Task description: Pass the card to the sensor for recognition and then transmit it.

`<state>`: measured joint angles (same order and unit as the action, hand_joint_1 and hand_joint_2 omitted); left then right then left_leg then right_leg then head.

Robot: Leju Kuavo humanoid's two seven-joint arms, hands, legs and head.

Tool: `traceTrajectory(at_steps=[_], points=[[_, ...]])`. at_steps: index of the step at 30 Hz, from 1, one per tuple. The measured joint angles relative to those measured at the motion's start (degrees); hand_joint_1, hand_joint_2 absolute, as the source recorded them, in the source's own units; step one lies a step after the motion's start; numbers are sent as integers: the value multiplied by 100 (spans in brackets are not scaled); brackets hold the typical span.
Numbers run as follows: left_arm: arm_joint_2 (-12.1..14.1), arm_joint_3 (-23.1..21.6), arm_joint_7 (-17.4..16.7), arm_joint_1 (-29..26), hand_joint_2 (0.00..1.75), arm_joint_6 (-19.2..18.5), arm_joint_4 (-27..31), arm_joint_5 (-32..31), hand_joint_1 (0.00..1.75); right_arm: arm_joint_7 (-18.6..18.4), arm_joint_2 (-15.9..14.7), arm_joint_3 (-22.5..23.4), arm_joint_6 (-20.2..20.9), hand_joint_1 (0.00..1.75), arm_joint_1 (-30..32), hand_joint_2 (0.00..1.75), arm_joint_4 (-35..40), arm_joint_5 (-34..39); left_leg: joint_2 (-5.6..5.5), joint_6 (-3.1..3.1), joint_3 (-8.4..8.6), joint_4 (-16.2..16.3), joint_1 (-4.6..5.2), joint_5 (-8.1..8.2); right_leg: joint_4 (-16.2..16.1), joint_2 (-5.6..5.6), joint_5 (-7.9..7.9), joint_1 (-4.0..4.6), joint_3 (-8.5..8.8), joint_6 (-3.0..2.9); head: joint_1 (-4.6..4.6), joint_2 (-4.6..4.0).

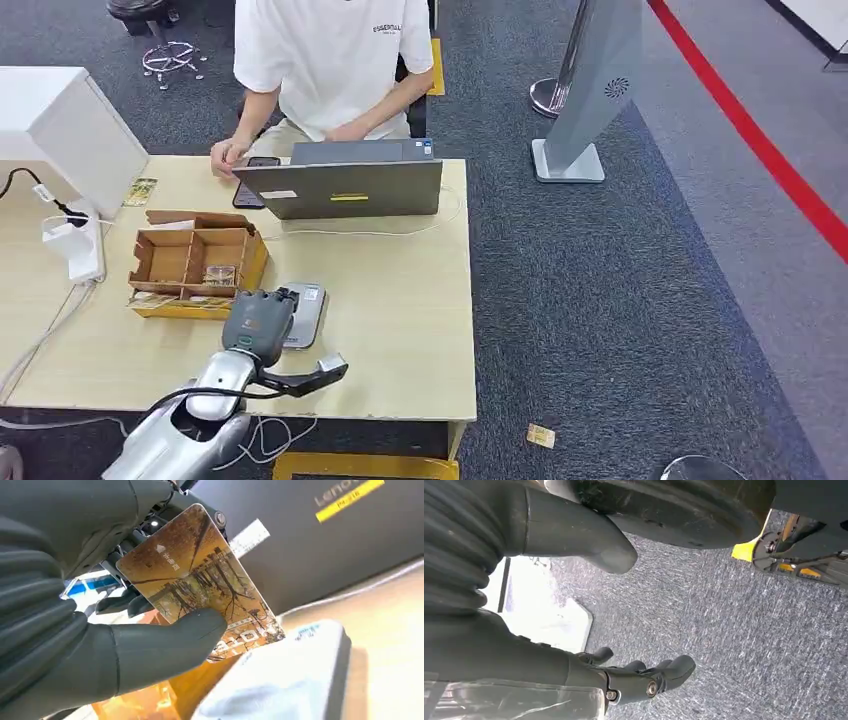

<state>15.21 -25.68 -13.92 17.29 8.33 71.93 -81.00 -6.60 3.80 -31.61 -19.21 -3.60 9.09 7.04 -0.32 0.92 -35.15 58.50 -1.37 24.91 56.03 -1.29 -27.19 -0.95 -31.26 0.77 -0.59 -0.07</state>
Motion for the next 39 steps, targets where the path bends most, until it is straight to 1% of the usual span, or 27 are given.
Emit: traceTrajectory(at_steps=[9, 17, 21, 25, 27, 28, 30, 32, 33, 34, 35, 36, 39], points=[[-72, 2, -2, 40, 175, -11, -206, -28, 175, -7, 0, -4, 0, 0, -1, 175, -2, -11, 0, 0, 0, 0, 0, 0, 0, 0, 0, 0, 0, 0, 0, 0], [-214, 68, -66, 271, 175, -11, -733, -48, 175, -48, 2, -33, 0, 0, -3, 175, -2, -68, -4, 0, 2, 0, 0, 0, 0, 4, 0, 0, 5, 0, 0, 0], [-312, 149, 138, 399, 175, -85, -1001, 196, 175, -61, 2, -74, 0, 0, -4, 175, -2, -94, -7, 0, 5, 0, 0, -1, 0, 8, 0, 0, 11, 0, 0, 0], [-359, 190, 254, 487, 175, -63, -1115, 352, 175, -61, 2, -114, 0, 0, -3, 175, -2, -94, -9, 0, 11, 0, 0, -1, 0, 9, 0, 0, 17, 0, -2, 0], [-363, 201, 362, 480, 175, 99, -1117, 463, 175, -61, 2, -127, 0, 0, -3, 175, -2, -96, -10, -1, 11, 0, 0, -2, 0, 10, 0, 1, 18, 0, -2, 0], [-363, 210, 462, 465, 175, 270, -1108, 573, 175, -57, 2, -129, 2, 0, -4, 175, -2, -94, -10, -3, 10, 0, 0, -3, 1, 10, 0, 1, 18, 0, 0, 0], [-337, 260, 693, 342, 175, 878, -956, 728, 175, -29, 2, -131, 0, 0, 0, 175, -4, -90, -9, -2, 9, 0, 0, -3, 3, 7, 1, 1, 13, 0, -2, 0], [-271, 350, 791, 244, 175, 1621, -664, 739, 175, -28, 2, -153, 0, 0, 1, 175, -9, -114, -10, -3, 1, 0, -1, -4, 3, 9, 0, 1, 8, 0, 0, 2], [-223, 422, 802, 220, 175, 1920, -471, 732, 175, -46, 2, -166, 0, 0, -1, 175, -9, -144, -11, -3, 1, 0, -1, -4, 3, 9, 0, 1, 9, 0, 2, 0], [-146, 541, 835, 209, 175, 2117, -244, 745, 175, -61, 4, -181, 0, 0, -3, 175, -9, -170, -11, -3, 1, 0, 0, -4, 3, 7, 0, 1, 8, 0, 2, 0], [-46, 678, 859, 217, 175, 2168, -54, 774, 175, -61, 4, -199, 0, 0, -1, 175, -9, -199, -8, -3, 3, 0, -1, -4, 3, 6, 0, 2, 6, -1, 2, 0], [39, 836, 916, 243, 175, 2142, 130, 826, 175, -61, 4, -214, 0, 0, 3, 175, -9, -225, -8, -3, 3, -1, -1, -4, 3, 6, 0, 2, 4, -1, 2, 0], [287, 1190, 1118, 415, 175, 2026, 417, 1031, 175, -59, 4, -238, 2, 0, 1, 175, -9, -258, -11, -1, 1, -2, -5, -7, 6, 11, -1, 4, 0, -2, 0, 0]])
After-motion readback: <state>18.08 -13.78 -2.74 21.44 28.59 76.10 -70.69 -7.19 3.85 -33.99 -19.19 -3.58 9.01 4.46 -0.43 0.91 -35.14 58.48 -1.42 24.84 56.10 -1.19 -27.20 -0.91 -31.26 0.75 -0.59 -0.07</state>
